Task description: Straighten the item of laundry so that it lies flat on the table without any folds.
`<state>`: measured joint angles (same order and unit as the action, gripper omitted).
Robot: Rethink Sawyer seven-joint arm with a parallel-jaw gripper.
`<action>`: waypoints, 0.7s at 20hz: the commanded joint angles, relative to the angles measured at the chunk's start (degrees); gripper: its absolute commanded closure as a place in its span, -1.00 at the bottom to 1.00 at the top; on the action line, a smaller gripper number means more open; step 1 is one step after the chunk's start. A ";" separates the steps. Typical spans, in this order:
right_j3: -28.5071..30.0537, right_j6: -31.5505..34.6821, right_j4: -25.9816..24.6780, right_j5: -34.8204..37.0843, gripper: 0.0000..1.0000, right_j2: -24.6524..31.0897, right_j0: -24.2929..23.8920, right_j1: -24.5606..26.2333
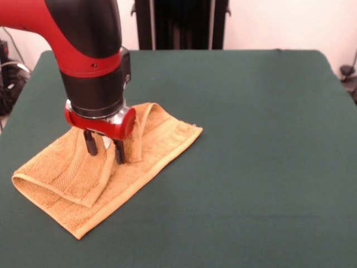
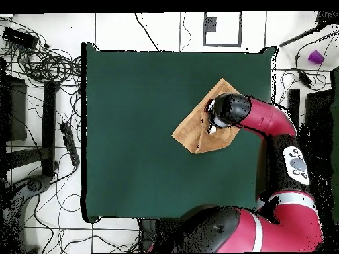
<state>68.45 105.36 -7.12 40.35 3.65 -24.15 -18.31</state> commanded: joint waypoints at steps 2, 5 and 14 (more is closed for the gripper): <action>3.49 0.29 2.20 2.71 -1.00 8.57 1.88 5.63; 3.84 0.85 2.92 2.61 -1.00 9.11 1.73 5.64; 3.80 1.53 2.79 3.14 -1.00 8.40 2.01 5.52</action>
<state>68.42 105.36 -6.45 40.33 4.95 -24.07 -16.01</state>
